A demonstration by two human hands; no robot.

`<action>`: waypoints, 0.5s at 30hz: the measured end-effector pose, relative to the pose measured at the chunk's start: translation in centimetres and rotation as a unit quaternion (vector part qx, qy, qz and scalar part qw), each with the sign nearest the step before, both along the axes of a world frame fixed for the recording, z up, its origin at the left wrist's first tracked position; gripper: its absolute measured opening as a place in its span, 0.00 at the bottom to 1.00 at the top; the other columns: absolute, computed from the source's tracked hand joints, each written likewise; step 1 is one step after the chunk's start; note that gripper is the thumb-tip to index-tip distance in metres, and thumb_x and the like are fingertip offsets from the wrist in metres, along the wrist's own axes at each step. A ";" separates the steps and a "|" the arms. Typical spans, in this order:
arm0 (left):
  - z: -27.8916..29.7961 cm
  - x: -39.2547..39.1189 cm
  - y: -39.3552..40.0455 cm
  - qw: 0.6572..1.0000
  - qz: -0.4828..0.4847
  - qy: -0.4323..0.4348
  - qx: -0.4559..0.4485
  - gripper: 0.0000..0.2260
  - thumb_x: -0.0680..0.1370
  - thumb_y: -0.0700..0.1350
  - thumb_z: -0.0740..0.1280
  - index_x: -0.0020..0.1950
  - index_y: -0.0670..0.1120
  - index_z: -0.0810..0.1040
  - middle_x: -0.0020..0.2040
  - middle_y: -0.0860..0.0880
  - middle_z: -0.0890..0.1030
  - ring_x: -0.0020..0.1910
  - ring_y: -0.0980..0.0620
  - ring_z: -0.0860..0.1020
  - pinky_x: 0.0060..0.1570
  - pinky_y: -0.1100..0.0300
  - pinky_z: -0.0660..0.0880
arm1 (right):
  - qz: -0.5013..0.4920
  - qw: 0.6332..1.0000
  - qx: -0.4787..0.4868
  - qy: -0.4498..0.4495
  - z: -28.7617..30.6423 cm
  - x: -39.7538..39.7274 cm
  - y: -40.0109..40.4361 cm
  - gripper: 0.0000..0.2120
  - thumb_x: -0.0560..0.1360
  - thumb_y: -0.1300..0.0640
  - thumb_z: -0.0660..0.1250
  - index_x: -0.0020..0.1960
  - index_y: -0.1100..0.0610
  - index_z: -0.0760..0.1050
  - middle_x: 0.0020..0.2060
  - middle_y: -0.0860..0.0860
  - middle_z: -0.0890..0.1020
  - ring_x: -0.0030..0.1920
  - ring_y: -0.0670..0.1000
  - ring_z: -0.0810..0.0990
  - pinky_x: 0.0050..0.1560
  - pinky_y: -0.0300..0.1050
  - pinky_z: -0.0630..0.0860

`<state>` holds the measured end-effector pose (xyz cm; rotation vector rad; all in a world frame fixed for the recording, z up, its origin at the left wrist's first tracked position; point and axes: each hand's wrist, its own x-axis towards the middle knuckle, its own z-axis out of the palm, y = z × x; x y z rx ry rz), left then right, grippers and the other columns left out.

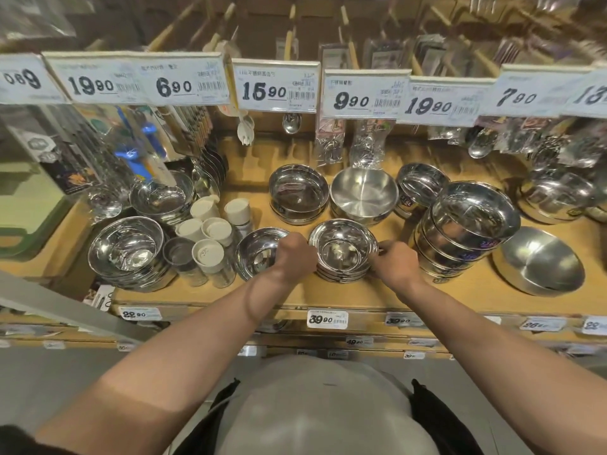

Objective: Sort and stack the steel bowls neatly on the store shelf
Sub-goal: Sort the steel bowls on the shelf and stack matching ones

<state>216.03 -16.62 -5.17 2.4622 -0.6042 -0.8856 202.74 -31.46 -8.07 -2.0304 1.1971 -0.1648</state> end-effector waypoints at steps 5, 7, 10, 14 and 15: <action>0.4 0.3 -0.5 0.997 0.011 -0.080 0.008 0.11 0.85 0.43 0.59 0.57 0.42 0.81 0.56 0.48 0.81 0.58 0.48 0.79 0.45 0.61 0.72 | -0.006 1.000 -0.010 0.023 0.1 0.0 0.3 0.11 0.77 0.53 0.69 0.47 0.59 0.85 0.40 0.55 0.86 0.45 0.57 0.83 0.43 0.43 0.73; -0.1 0.4 -0.5 0.996 0.010 -0.088 0.005 0.12 0.85 0.45 0.59 0.57 0.42 0.81 0.57 0.48 0.81 0.58 0.48 0.78 0.47 0.60 0.74 | -0.009 1.000 -0.007 0.023 0.1 0.0 0.4 0.10 0.77 0.53 0.69 0.47 0.59 0.85 0.38 0.54 0.86 0.42 0.55 0.83 0.41 0.41 0.71; -0.4 0.4 -0.6 0.998 0.028 -0.046 -0.036 0.13 0.85 0.46 0.59 0.55 0.40 0.81 0.56 0.45 0.81 0.55 0.46 0.80 0.44 0.58 0.75 | -0.011 1.000 -0.010 0.022 0.1 -0.1 0.5 0.10 0.77 0.53 0.69 0.46 0.59 0.85 0.35 0.52 0.84 0.39 0.54 0.81 0.38 0.40 0.69; -0.2 0.7 -1.1 0.994 0.084 0.032 -0.066 0.10 0.79 0.36 0.59 0.52 0.34 0.79 0.50 0.37 0.82 0.51 0.39 0.82 0.45 0.50 0.78 | 0.000 0.999 -0.017 0.031 0.2 -0.1 0.5 0.11 0.78 0.53 0.69 0.51 0.60 0.84 0.43 0.57 0.86 0.46 0.58 0.81 0.43 0.42 0.67; -0.2 0.8 -1.1 0.995 0.078 0.028 -0.058 0.10 0.79 0.35 0.59 0.51 0.33 0.78 0.49 0.37 0.82 0.50 0.40 0.81 0.41 0.52 0.76 | 0.002 0.999 -0.017 0.034 0.3 0.0 0.5 0.12 0.78 0.53 0.68 0.52 0.60 0.84 0.44 0.57 0.86 0.47 0.59 0.81 0.44 0.43 0.67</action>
